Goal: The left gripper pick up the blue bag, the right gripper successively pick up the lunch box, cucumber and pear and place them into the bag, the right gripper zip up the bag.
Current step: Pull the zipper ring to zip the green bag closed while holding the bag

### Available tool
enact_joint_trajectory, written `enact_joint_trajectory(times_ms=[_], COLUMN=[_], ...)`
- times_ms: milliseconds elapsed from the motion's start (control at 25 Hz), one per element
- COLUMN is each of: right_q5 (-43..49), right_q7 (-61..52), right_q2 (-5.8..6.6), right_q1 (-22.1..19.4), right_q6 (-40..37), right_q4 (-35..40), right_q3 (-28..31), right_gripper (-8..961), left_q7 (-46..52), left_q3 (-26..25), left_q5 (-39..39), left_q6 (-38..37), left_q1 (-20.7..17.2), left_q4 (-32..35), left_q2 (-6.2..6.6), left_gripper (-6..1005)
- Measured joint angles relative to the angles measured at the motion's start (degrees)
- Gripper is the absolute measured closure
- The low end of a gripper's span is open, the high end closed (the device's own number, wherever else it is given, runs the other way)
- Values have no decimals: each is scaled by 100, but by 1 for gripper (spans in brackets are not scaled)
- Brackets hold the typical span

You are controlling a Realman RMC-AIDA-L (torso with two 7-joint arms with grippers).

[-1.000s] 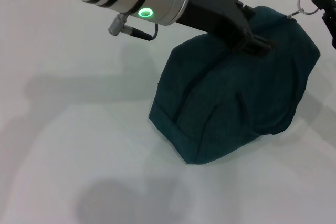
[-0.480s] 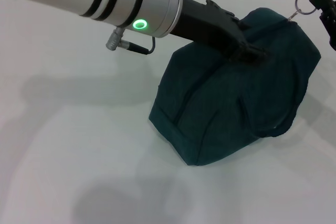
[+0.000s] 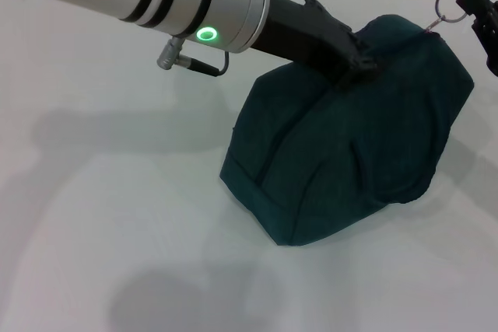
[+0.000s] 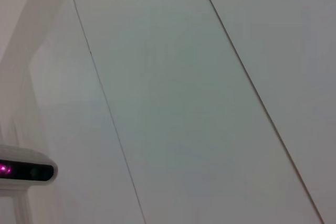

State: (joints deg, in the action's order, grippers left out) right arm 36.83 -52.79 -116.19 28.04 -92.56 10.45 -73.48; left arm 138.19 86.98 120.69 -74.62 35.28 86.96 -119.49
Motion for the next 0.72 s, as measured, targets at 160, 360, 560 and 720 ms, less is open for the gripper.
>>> enact_joint_trajectory(times_ms=[160,360,560,720], right_q5=[-2,-27,-118,-288], right_q7=[-3,-4,-6,-9], right_q2=[0,0,0,16], right_q1=[0,-14,-84,-168], right_q6=[2,38,297,639], right_q4=[0,-3,-71,-165], right_q3=[0,2,50,53], right_gripper=[946,947,946,946], left_q7=[-62,-161,-402,-712], left_q3=[0,3,-38,-312], left_q5=[-16,-52,-398,-820], left_q6=[0,-1,-14,-128], left_q1=[-6,-17,-86,-167], left_q4=[2,3,5,7], left_q2=[-3,-4,-3,-5], left_gripper=[759,844,909,940])
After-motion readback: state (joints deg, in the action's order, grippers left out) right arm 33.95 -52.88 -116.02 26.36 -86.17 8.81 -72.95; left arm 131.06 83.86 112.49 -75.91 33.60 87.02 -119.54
